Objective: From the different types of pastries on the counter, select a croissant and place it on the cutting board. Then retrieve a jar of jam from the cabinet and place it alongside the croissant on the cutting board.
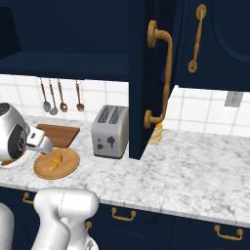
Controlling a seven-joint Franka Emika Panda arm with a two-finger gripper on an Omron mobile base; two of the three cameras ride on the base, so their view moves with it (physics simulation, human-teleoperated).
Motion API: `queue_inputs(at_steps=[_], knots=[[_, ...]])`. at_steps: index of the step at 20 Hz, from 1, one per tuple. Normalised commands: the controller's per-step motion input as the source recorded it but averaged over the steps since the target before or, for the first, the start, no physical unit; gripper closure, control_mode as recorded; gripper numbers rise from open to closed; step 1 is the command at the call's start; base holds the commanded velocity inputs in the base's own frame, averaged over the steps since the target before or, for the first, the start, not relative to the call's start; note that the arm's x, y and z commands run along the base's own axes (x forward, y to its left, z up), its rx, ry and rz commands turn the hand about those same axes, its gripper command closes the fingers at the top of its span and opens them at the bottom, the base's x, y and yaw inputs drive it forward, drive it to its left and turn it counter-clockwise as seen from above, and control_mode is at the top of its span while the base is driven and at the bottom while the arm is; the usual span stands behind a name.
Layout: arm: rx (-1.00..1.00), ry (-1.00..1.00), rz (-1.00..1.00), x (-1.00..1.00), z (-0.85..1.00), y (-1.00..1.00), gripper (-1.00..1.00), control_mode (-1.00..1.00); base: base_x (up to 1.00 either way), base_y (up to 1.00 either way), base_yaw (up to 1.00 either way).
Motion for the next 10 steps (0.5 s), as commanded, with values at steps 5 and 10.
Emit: queue_inputs(at_steps=[5, 10], knots=[[0.01, -0.01, 0.00, 0.11, -0.41, 0.04, -1.00, -1.00, 0.00, 0.00, 0.00], [0.05, 0.00, 0.00, 0.49, -0.29, 0.00, -1.00, -1.00, 0.00, 0.00, 0.00]])
